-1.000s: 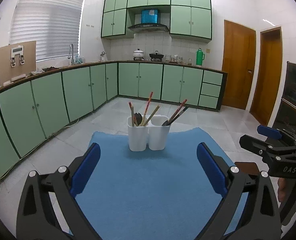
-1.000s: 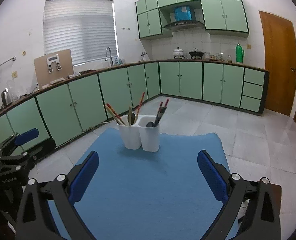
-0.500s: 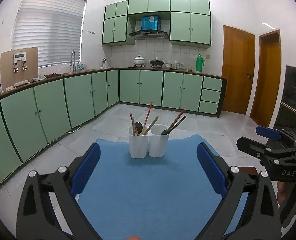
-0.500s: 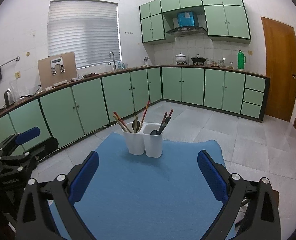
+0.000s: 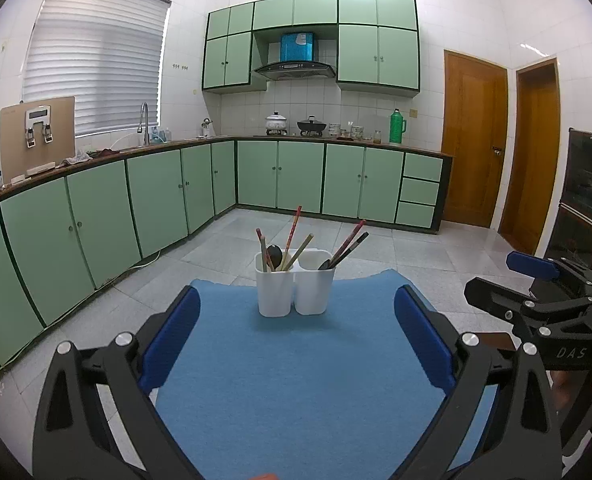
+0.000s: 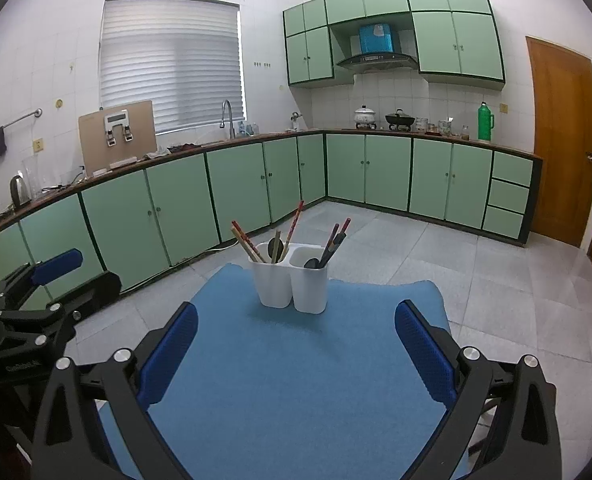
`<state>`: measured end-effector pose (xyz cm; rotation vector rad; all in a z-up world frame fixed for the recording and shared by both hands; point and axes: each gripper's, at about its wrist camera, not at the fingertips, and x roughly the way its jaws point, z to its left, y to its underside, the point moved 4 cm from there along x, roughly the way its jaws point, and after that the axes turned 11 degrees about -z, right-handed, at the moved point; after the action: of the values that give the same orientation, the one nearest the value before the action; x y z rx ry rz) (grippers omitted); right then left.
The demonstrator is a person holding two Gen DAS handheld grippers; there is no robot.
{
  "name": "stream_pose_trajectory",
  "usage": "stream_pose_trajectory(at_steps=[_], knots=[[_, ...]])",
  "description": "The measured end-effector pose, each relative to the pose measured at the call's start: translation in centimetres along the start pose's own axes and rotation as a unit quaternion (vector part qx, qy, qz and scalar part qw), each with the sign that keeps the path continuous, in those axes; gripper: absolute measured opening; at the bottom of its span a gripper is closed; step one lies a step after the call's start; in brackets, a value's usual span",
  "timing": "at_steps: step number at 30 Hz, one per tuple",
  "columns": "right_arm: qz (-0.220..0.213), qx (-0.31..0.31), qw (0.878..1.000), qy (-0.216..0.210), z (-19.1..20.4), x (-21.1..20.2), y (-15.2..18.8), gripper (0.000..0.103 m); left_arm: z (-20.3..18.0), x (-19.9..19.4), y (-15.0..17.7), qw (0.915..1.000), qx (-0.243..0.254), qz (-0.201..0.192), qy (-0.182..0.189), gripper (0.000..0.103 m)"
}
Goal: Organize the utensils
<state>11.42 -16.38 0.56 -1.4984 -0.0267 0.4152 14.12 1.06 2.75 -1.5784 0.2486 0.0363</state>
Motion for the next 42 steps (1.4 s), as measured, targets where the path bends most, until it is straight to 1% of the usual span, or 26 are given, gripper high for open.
stream_pose_trajectory(at_steps=[16, 42], knots=[[0.002, 0.0, 1.0, 0.001, 0.22, 0.07, 0.58, 0.097, 0.25, -0.12, 0.01, 1.0, -0.003, 0.005, -0.001, 0.095], [0.002, -0.001, 1.0, 0.001, 0.26, 0.04, 0.56, 0.097, 0.44, -0.03, -0.23, 1.0, -0.003, 0.004, -0.003, 0.095]])
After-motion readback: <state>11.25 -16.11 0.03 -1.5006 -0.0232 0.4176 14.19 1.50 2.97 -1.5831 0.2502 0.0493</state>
